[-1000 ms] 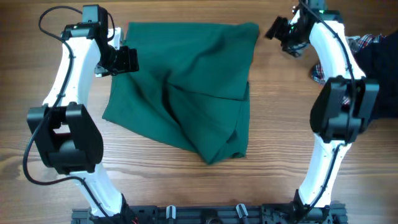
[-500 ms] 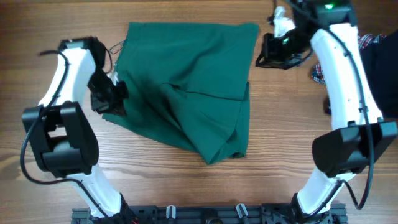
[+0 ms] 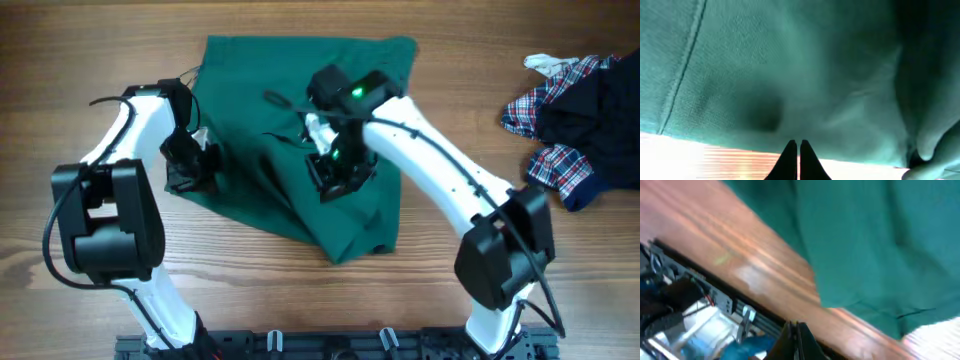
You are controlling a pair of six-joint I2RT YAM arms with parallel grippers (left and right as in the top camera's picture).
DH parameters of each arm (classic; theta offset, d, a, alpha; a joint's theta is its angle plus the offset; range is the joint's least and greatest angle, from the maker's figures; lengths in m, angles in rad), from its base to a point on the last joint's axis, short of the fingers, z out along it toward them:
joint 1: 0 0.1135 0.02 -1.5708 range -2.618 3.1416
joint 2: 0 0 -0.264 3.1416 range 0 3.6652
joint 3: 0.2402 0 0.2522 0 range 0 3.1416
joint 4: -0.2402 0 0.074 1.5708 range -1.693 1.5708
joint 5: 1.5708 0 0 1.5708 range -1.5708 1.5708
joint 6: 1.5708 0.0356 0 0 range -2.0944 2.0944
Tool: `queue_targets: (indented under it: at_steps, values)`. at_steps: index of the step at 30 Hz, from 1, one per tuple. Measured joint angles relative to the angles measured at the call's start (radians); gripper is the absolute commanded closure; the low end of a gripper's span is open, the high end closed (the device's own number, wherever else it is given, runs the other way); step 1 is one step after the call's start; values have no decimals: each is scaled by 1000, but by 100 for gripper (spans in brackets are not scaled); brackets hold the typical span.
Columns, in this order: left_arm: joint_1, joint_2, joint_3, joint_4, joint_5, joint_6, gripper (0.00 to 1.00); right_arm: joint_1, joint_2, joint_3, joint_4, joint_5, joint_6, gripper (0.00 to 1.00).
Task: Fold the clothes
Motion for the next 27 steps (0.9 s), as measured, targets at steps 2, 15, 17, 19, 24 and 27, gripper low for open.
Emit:
queue_targets:
  at_steps: [2,15,17,19,24,27]
  values:
    - [0,0,-13,16,0,-5,96,87,0,-60,50,-21,20,96]
    - [20,0,-19,35,0,-16,96,168,1,-265,369,196,76,96]
    - [20,0,-19,35,0,-16,96,168,1,-266,366,217,37,96]
    - [20,0,-19,34,0,-19,96,168,1,-284,381,229,9,96]
    - [20,0,-20,7,0,-19,96,168,1,-393,348,247,1,96]
    - [20,0,-20,7,0,-19,96,168,1,-401,307,270,53,96]
